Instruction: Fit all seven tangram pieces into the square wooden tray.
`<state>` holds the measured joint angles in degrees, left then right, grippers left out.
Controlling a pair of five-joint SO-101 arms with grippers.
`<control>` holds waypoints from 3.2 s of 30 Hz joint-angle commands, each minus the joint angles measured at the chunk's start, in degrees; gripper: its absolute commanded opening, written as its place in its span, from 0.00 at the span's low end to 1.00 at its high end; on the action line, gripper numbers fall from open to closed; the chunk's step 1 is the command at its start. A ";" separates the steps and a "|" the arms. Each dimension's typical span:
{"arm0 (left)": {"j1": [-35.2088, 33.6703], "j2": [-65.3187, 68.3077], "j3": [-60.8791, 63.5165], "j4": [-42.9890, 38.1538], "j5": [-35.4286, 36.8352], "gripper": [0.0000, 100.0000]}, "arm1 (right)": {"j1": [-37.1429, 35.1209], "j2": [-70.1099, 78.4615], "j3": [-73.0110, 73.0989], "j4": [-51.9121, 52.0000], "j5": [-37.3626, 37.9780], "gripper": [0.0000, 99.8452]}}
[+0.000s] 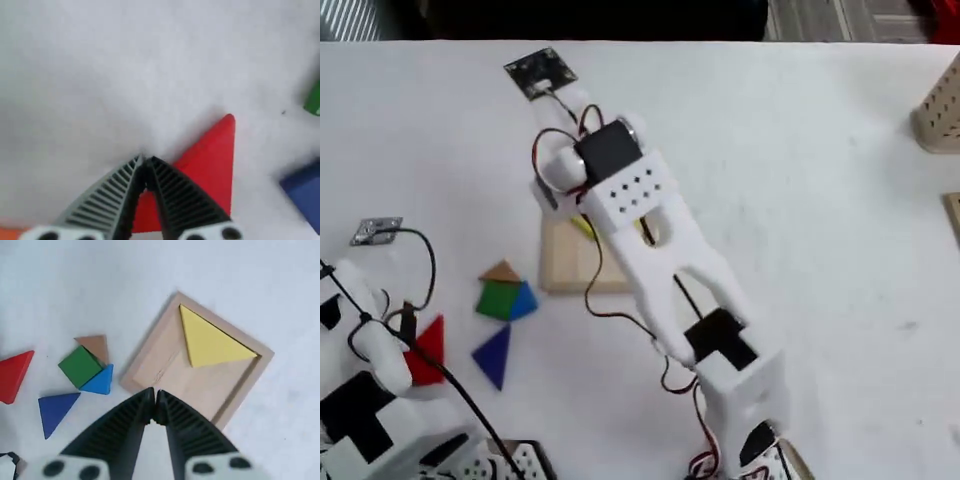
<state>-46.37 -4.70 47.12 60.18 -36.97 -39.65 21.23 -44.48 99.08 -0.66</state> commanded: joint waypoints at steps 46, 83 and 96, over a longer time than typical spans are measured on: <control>-30.02 -19.38 11.52 -30.24 21.01 0.09 | -33.54 35.38 -19.08 -27.38 17.93 0.24; -29.14 -19.65 11.60 -29.71 21.19 0.09 | -31.60 55.96 -51.08 -0.40 25.67 0.02; -29.05 -19.65 9.58 -25.05 20.92 0.09 | -30.99 54.20 -50.99 0.66 25.49 0.02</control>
<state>-76.09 -22.02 58.99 32.75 -16.66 -71.56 78.37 -93.54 98.73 24.48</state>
